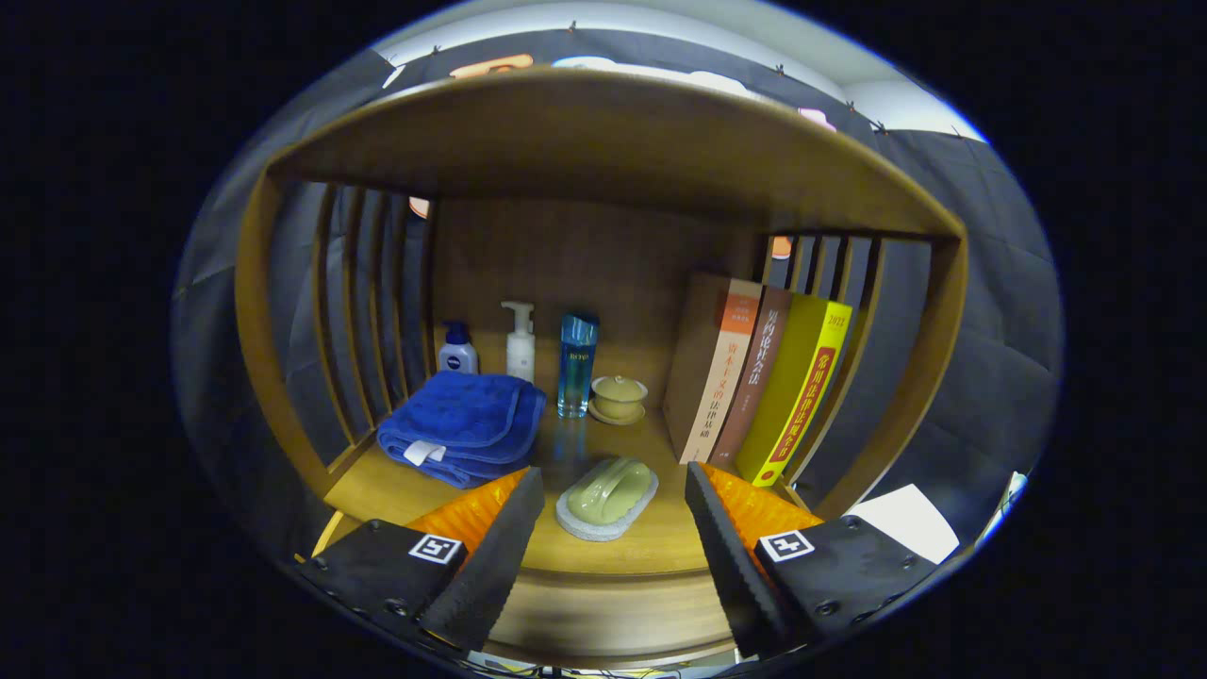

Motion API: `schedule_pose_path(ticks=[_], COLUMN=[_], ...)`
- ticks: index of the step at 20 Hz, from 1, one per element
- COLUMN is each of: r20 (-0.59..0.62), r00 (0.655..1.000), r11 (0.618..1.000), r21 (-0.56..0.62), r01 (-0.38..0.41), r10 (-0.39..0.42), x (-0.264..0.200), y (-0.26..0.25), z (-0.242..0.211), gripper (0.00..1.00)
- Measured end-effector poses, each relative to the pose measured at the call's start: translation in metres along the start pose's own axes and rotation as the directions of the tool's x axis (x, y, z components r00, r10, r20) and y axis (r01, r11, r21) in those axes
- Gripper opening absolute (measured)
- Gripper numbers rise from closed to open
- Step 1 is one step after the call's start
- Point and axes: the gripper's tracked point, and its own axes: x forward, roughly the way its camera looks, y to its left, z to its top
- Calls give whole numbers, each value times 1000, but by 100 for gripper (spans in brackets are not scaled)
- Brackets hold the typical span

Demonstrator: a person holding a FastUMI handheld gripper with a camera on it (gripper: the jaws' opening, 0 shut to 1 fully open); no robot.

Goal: Pull open the drawer, take out the items inside it, and place them on the countertop above the cabinet.

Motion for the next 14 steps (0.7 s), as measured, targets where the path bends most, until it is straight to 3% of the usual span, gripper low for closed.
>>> schedule_pose_path(ticks=[6,14], r20=[110,134], r00=[994,990], r11=[1000,998], r21=[10,52], r01=[-18,39], r10=[17,-45], x=[-75,-144], y=[11,1], z=[2,-76], gripper=[99,99])
